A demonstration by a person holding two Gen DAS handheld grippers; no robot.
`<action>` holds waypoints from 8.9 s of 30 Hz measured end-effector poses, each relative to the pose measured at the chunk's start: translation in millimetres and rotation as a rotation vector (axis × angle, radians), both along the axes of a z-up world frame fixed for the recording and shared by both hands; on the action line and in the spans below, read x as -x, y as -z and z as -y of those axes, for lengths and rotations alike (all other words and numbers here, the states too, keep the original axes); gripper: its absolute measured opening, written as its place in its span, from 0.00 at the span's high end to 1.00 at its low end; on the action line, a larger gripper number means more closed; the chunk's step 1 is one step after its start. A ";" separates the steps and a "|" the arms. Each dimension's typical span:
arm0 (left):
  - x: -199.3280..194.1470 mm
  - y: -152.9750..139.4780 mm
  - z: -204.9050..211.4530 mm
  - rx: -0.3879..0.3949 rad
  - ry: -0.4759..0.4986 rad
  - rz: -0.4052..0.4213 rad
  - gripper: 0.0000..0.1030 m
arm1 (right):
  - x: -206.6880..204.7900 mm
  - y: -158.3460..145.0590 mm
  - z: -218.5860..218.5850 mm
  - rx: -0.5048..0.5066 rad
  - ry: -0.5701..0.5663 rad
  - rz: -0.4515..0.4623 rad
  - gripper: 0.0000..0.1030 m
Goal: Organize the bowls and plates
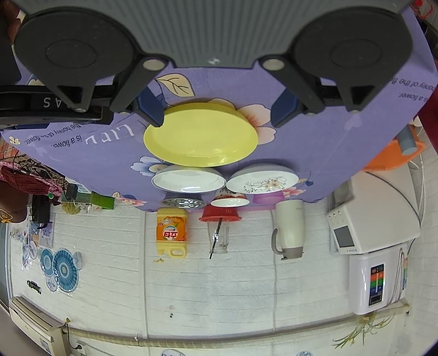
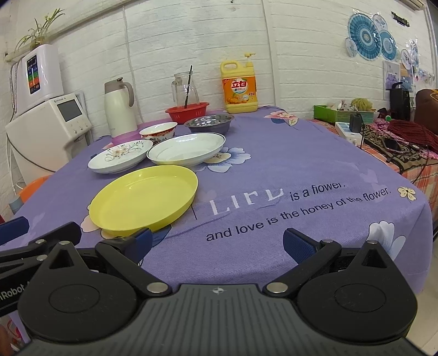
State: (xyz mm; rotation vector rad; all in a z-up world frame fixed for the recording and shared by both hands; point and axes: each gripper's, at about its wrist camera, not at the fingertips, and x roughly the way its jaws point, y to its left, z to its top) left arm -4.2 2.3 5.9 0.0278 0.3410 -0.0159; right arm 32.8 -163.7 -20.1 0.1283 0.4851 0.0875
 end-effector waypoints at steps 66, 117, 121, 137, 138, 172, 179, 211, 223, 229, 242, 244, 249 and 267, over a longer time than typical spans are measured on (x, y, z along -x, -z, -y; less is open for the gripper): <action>-27.6 2.9 -26.8 0.078 -0.018 -0.051 0.19 | -22.1 6.2 -11.0 0.029 -0.028 -0.043 0.00; -195.8 26.0 -70.3 0.131 0.068 -0.359 0.74 | -159.8 12.9 -53.1 0.142 -0.337 -0.141 0.11; -181.6 18.7 -99.2 0.136 -0.001 -0.354 0.74 | -154.6 5.8 -77.1 0.157 -0.378 -0.112 0.11; -179.2 27.1 -145.3 0.126 -0.117 -0.351 0.73 | -171.8 9.4 -139.9 0.143 -0.504 -0.118 0.08; -179.6 28.4 -146.0 0.129 -0.121 -0.338 0.73 | -174.5 12.9 -139.2 0.138 -0.501 -0.130 0.07; -256.1 -3.0 -236.3 0.229 -0.156 -0.270 0.23 | -359.7 -20.7 -167.0 0.146 -0.594 -0.142 0.00; -263.9 -2.9 -239.8 0.227 -0.166 -0.272 0.22 | -355.3 -18.8 -184.1 0.151 -0.592 -0.137 0.00; -339.5 26.1 -218.8 0.235 -0.112 -0.329 0.39 | -345.1 7.3 -193.6 0.133 -0.707 -0.155 0.00; -342.4 24.3 -206.9 0.185 -0.104 -0.349 0.58 | -343.6 7.7 -194.0 0.133 -0.719 -0.157 0.00; -330.5 -4.1 -201.3 0.178 -0.155 -0.308 0.59 | -333.6 -9.7 -195.9 0.119 -0.682 -0.149 0.00; -236.5 -44.0 -168.3 0.196 -0.102 -0.215 0.59 | -240.8 -63.9 -162.6 0.120 -0.632 -0.027 0.00; -218.7 -35.1 -163.9 0.206 -0.104 -0.227 0.58 | -224.5 -58.7 -158.4 0.108 -0.623 -0.037 0.00; -187.4 -6.6 -154.1 0.217 -0.139 -0.284 0.58 | -185.8 -30.7 -150.9 0.071 -0.613 -0.085 0.00; -173.5 5.4 -139.9 0.146 -0.129 -0.207 0.30 | -160.5 -3.1 -129.9 0.094 -0.531 -0.055 0.00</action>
